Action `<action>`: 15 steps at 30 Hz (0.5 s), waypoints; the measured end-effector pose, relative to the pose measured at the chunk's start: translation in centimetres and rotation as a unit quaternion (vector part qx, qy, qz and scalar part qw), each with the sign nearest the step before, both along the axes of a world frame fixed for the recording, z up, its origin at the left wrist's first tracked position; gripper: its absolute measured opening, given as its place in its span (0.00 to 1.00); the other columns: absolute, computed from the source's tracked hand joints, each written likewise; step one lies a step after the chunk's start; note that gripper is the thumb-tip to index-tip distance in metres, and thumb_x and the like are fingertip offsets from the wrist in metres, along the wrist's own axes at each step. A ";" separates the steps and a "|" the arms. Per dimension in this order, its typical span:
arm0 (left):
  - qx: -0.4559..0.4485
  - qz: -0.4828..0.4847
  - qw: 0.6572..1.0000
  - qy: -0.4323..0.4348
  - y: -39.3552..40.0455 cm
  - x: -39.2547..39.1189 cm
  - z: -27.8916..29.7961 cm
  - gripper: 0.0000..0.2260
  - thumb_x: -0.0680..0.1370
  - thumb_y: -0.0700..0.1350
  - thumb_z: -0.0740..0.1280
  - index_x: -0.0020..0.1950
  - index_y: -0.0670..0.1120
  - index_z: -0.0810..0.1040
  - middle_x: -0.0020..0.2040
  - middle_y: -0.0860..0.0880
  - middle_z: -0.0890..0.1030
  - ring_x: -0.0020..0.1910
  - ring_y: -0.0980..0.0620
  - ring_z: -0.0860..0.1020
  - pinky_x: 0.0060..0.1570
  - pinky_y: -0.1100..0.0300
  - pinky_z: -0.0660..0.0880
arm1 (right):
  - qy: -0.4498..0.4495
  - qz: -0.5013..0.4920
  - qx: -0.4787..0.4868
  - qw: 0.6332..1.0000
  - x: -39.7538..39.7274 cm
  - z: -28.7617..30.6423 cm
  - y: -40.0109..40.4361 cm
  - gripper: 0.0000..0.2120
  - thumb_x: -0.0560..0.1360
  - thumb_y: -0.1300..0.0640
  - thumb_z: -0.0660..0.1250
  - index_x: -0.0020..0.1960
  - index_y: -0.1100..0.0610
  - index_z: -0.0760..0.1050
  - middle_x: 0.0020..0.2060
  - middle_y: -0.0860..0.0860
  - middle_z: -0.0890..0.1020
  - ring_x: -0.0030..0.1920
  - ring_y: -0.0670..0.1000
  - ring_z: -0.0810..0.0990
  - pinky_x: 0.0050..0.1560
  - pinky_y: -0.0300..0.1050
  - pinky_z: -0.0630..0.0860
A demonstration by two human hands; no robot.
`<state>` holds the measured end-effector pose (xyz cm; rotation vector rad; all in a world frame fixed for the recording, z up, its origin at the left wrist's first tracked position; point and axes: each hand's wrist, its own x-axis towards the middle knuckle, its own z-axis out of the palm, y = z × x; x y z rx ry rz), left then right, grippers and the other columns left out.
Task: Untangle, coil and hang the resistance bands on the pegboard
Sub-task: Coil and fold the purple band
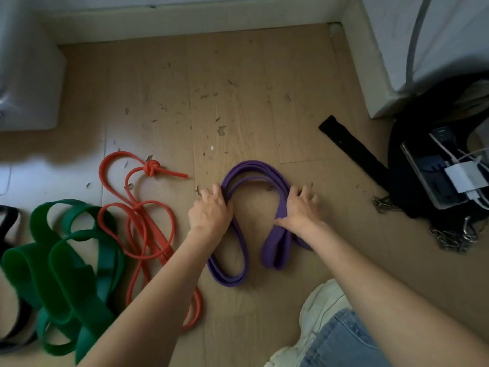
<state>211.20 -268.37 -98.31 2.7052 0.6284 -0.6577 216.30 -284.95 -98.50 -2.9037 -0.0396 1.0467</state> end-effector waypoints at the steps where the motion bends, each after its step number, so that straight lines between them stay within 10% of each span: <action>1: -0.008 -0.002 1.000 -0.011 0.2 0.3 0.1 0.15 0.81 0.51 0.54 0.62 0.42 0.64 0.59 0.40 0.73 0.55 0.38 0.75 0.46 0.49 0.72 | 0.001 0.014 0.013 1.000 0.4 0.2 -0.3 0.30 0.71 0.52 0.71 0.65 0.59 0.60 0.65 0.58 0.63 0.64 0.62 0.65 0.60 0.55 0.69; 5: -0.030 0.015 0.999 -0.035 0.3 1.4 0.1 0.13 0.82 0.49 0.53 0.58 0.41 0.68 0.53 0.41 0.78 0.50 0.40 0.78 0.42 0.52 0.72 | -0.045 0.018 0.053 0.997 0.6 0.2 -0.5 0.16 0.75 0.56 0.65 0.60 0.59 0.67 0.59 0.57 0.74 0.60 0.60 0.73 0.57 0.53 0.73; 11: -0.003 -0.115 0.991 -0.068 0.3 5.0 -0.2 0.26 0.79 0.48 0.60 0.74 0.44 0.54 0.69 0.41 0.64 0.66 0.40 0.65 0.61 0.48 0.69 | -0.095 0.033 0.065 0.993 1.4 -0.4 0.5 0.30 0.72 0.48 0.69 0.67 0.59 0.62 0.64 0.59 0.68 0.65 0.61 0.66 0.60 0.53 0.69; 15: -0.038 -0.169 0.980 -0.098 -0.5 8.5 -0.7 0.17 0.80 0.46 0.58 0.69 0.46 0.66 0.64 0.45 0.72 0.62 0.43 0.70 0.53 0.51 0.72 | -0.074 0.047 0.030 0.996 1.4 -0.9 1.6 0.40 0.69 0.47 0.72 0.71 0.56 0.54 0.67 0.59 0.63 0.67 0.63 0.62 0.62 0.56 0.66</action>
